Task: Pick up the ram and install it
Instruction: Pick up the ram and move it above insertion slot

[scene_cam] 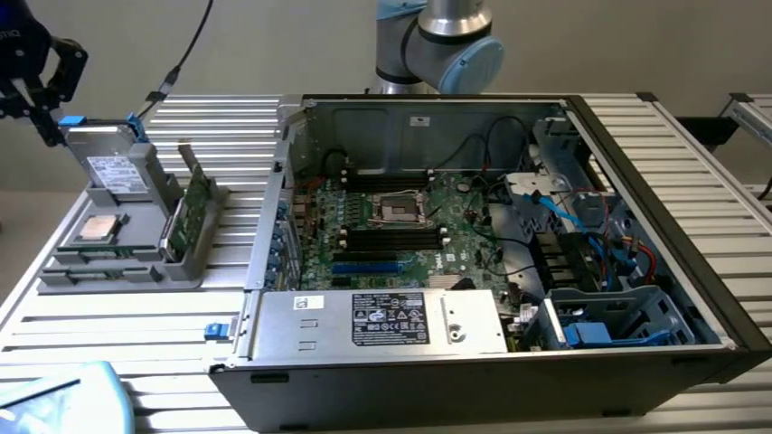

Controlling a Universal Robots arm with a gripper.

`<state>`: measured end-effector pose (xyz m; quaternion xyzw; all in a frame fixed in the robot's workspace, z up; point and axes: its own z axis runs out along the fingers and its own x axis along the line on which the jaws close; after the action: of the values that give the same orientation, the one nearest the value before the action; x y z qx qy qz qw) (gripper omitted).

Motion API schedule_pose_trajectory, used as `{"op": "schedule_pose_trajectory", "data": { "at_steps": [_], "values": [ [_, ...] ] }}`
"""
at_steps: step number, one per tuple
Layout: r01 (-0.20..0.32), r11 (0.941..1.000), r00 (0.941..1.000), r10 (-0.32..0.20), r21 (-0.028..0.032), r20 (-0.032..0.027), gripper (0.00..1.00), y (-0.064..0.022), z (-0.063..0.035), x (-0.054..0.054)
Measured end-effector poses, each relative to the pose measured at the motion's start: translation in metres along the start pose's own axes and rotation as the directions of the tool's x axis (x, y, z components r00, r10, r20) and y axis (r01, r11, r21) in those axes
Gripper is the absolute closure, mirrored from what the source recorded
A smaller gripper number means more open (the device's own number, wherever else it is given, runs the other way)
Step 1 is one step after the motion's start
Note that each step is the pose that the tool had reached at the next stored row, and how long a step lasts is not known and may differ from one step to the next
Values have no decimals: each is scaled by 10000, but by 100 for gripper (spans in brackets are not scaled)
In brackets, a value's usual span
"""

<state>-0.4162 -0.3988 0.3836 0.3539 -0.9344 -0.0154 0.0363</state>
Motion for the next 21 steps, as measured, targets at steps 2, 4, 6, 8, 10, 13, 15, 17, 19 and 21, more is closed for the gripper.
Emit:
{"op": "schedule_pose_trajectory", "data": {
  "at_steps": [2,4,6,8,10,13,15,17,19,21],
  "values": [
    [358,9994,9994,-358,20,-20,89,0,3,0],
    [727,9973,9973,-727,40,-41,89,0,5,0],
    [1074,9942,9942,-1073,58,-62,89,-1,9,-1],
    [1435,9896,9896,-1434,76,-85,89,0,12,-1],
    [1805,9835,9835,-1804,94,-109,89,-1,15,-1],
    [2337,9722,9722,-2336,118,-144,89,-1,21,-1],
    [2690,9630,9631,-2688,134,-168,89,-2,27,-2],
    [3023,9531,9531,-3020,146,-194,89,-1,31,-2],
    [3383,9409,9409,-3379,161,-219,89,-2,38,-2],
    [3718,9281,9282,-3714,173,-244,89,-2,43,-3]
  ]
}}
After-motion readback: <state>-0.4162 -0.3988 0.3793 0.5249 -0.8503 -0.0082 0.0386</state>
